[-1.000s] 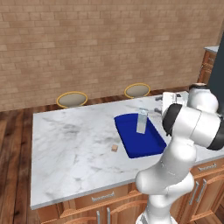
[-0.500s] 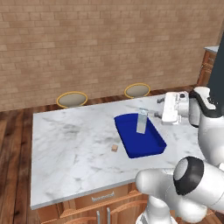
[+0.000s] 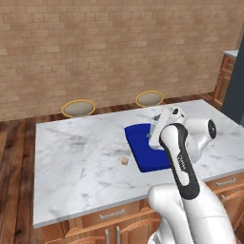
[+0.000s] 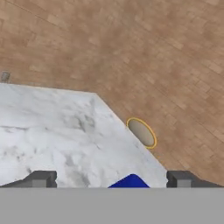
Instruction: Take out the milk from the fridge and place it on the tray on the counter. Then take the sugar cube near the tray and place it in the tray.
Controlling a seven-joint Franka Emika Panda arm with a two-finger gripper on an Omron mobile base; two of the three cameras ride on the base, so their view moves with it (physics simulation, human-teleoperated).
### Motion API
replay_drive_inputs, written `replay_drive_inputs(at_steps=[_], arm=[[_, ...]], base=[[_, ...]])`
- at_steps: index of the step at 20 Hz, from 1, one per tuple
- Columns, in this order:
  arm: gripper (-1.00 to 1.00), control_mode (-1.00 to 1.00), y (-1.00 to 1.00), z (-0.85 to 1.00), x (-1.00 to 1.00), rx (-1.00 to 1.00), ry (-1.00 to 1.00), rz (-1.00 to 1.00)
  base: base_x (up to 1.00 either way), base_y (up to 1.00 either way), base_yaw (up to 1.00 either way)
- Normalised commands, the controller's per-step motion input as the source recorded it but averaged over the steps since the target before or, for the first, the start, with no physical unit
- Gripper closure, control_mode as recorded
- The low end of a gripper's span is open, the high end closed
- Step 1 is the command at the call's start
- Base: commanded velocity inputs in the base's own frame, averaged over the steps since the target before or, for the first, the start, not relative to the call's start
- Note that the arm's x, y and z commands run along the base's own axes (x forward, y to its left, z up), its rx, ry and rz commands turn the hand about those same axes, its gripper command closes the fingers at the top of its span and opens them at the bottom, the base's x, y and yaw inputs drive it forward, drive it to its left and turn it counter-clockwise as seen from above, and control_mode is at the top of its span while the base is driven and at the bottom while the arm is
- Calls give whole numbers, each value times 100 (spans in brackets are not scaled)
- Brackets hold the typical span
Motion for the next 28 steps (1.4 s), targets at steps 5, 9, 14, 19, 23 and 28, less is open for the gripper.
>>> replay_drive_inputs(at_steps=[5, 9, 14, 19, 23, 28], arm=[[-100, -100, 87, 1, -8, -33, 19, -30], [-100, -100, 82, 0, 0, -32, 26, -25], [-100, -100, 37, 0, -3, -35, 34, -18], [-100, -100, 1, 1, -9, -23, 29, -17], [-100, -100, 0, 2, 0, -9, 29, -5], [-100, -100, 0, -10, 0, -2, 27, 0]], base=[[0, 0, 0], [0, 0, 0], [0, 0, 0], [0, 0, 0], [0, 0, 0], [0, 0, 0]])
